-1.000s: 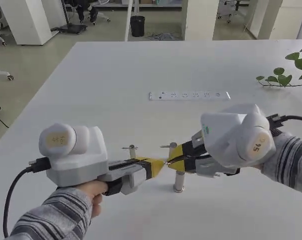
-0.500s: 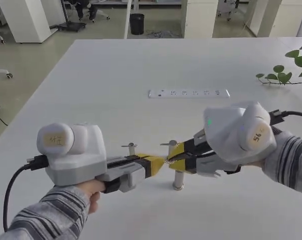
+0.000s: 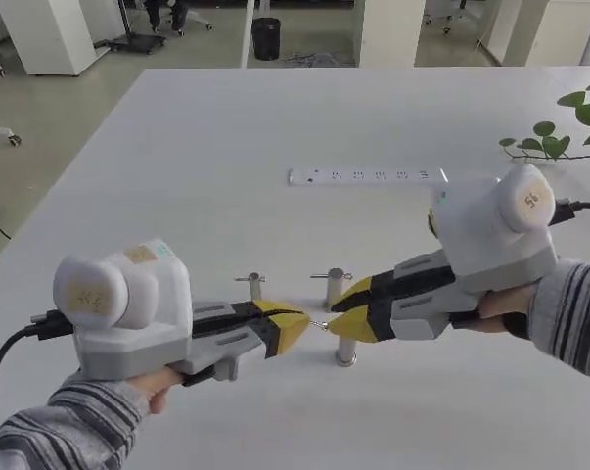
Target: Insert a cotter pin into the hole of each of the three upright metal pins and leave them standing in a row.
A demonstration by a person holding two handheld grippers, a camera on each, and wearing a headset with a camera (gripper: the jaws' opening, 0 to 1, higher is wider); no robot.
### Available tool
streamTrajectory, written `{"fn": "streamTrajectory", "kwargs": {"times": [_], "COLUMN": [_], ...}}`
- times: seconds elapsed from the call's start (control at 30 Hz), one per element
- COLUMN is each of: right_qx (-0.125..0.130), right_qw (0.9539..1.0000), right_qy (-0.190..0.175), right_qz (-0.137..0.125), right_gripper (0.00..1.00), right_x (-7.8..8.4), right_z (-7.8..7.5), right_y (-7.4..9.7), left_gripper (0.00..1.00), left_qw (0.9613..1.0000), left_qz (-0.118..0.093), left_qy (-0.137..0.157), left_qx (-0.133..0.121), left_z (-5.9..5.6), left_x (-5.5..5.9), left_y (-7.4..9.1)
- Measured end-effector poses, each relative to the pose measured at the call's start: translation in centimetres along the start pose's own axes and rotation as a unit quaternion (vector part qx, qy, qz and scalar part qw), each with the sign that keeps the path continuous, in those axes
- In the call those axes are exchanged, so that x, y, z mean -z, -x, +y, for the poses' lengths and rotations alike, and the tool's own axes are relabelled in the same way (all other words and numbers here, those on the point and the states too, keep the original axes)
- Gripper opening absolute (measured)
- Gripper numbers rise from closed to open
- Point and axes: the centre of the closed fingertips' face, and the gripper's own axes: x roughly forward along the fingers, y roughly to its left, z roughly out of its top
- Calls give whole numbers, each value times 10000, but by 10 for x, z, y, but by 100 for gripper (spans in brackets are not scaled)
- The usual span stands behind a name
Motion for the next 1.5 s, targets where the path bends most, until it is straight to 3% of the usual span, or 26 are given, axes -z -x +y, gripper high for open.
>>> {"fn": "streamTrajectory", "kwargs": {"times": [0.2, 0.47, 0.63, 0.83, 0.97, 1.2, 1.4, 1.5], "right_qx": [-178, -499, -611, -685, -647, -662, -646, -646], "right_qw": [9993, 9971, 9963, 9961, 9972, 9977, 9946, 9909], "right_qy": [-324, -542, -547, -484, -272, 168, 732, 1068], "right_qz": [-103, -191, -248, -270, -243, 36, 355, 500], "right_gripper": [9, 8, 6, 1, 1, 0, 0, 0], "right_x": [7, 10, 9, 7, 5, 8, 14, 17], "right_z": [6, 17, 22, 24, 21, 22, 25, 28], "right_y": [-1, -3, -4, -4, -2, 0, 0, 0], "left_gripper": [0, 0, 0, 0, 0, 0, 0, 2], "left_qw": [9998, 9989, 9978, 9978, 9980, 9980, 9981, 9980], "left_qz": [7, -119, -176, -225, -171, -41, 69, 99], "left_qy": [-154, -121, -52, -32, -17, -25, -125, -336], "left_qx": [133, 448, 643, 628, 604, 622, 592, 526], "left_z": [-5, -18, -26, -24, -22, -24, -25, -26], "left_x": [2, -3, -3, -4, -2, 5, 10, 11], "left_y": [2, 2, 3, 3, 4, 2, 1, 1]}}
